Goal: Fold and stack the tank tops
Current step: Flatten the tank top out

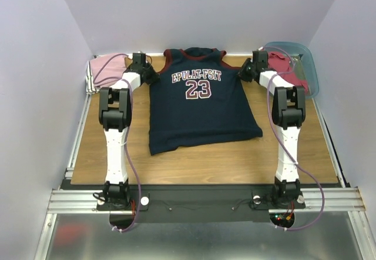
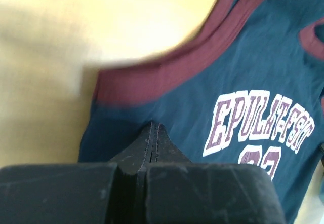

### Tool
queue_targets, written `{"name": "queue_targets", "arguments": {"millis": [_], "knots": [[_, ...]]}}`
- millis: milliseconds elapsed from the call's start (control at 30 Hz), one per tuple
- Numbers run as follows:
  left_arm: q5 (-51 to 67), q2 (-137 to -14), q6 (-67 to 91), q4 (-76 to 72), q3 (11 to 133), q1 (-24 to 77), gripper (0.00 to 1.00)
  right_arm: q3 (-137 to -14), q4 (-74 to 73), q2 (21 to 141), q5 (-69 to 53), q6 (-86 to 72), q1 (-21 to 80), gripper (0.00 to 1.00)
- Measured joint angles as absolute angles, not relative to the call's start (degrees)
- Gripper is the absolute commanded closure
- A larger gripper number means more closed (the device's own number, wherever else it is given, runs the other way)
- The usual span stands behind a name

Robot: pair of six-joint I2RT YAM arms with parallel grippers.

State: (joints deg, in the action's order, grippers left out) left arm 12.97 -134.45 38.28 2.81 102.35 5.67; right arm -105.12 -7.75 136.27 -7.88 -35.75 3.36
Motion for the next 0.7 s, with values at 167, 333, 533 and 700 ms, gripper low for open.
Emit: {"name": "queue_targets", "arguments": {"millis": [167, 333, 533, 700], "knots": [[14.1, -141.4, 38.5, 4.1, 113.4, 5.5, 0.88, -119.1, -11.9, 144.0, -7.2, -34.4, 3.7, 0.65], [16.5, -144.3, 39.7, 3.6, 117.9, 5.2, 0.58, -128.0, -14.5, 148.7, -6.0, -32.8, 3.8, 0.45], [22.4, -143.8, 41.5, -5.1, 114.7, 4.6, 0.49, -131.8, -16.6, 149.6, -5.8, -30.7, 3.8, 0.27], [25.0, -137.0, 43.3, -11.2, 104.5, 4.4, 0.48, -124.9, -18.5, 142.9, -4.6, -28.8, 3.8, 0.22]]}}
